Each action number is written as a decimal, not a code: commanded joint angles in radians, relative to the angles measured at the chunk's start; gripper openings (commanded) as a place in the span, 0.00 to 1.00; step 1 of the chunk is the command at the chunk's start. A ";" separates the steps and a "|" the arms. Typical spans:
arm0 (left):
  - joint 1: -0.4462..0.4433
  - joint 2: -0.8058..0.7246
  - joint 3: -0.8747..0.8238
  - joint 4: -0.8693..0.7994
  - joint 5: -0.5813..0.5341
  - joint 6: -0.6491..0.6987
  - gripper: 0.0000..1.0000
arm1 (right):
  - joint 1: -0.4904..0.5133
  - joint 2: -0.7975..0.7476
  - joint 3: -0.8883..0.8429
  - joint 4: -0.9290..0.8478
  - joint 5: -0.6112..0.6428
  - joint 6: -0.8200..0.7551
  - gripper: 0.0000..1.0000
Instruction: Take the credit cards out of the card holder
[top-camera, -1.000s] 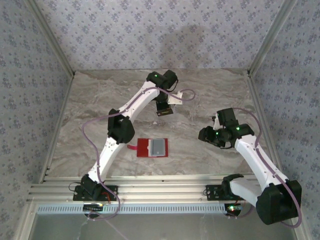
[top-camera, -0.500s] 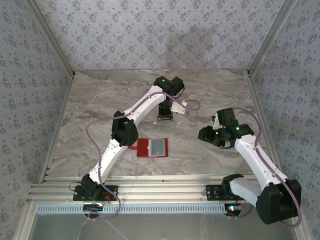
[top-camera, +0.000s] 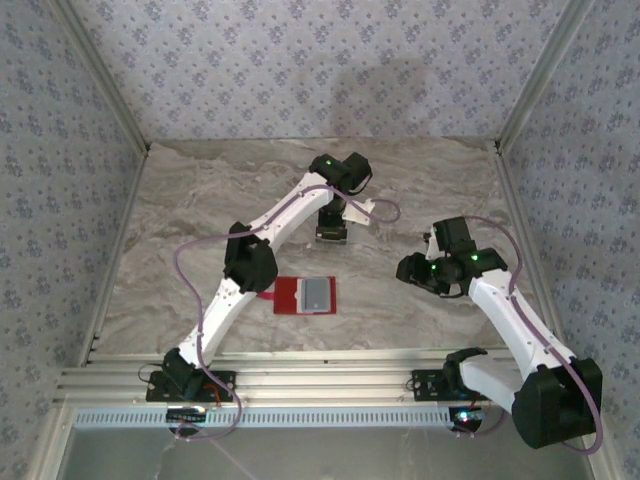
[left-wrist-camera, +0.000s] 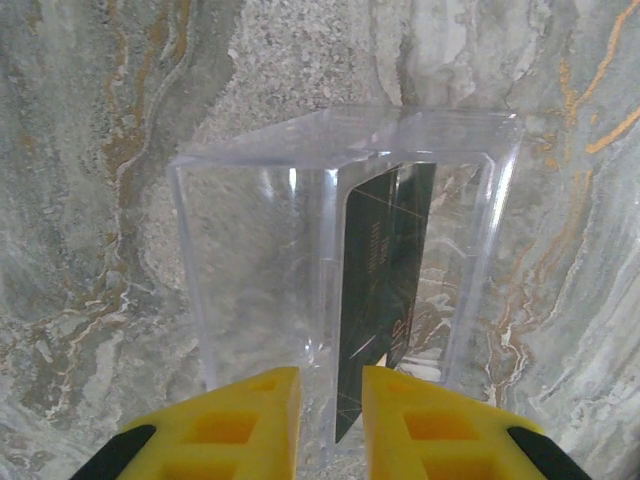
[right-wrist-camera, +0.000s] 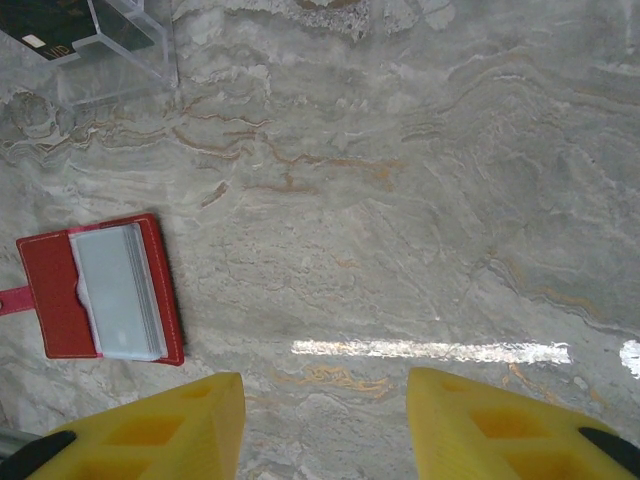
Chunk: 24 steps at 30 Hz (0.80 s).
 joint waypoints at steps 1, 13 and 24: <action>-0.004 0.007 0.007 0.003 -0.015 -0.005 0.24 | -0.006 -0.007 -0.008 -0.011 -0.016 -0.017 0.48; 0.029 -0.293 -0.331 0.270 0.183 -0.304 0.26 | 0.036 0.024 0.005 0.080 -0.019 0.027 0.48; 0.048 -0.777 -1.044 0.834 0.181 -0.804 0.28 | 0.120 0.160 0.033 0.227 -0.087 0.068 0.48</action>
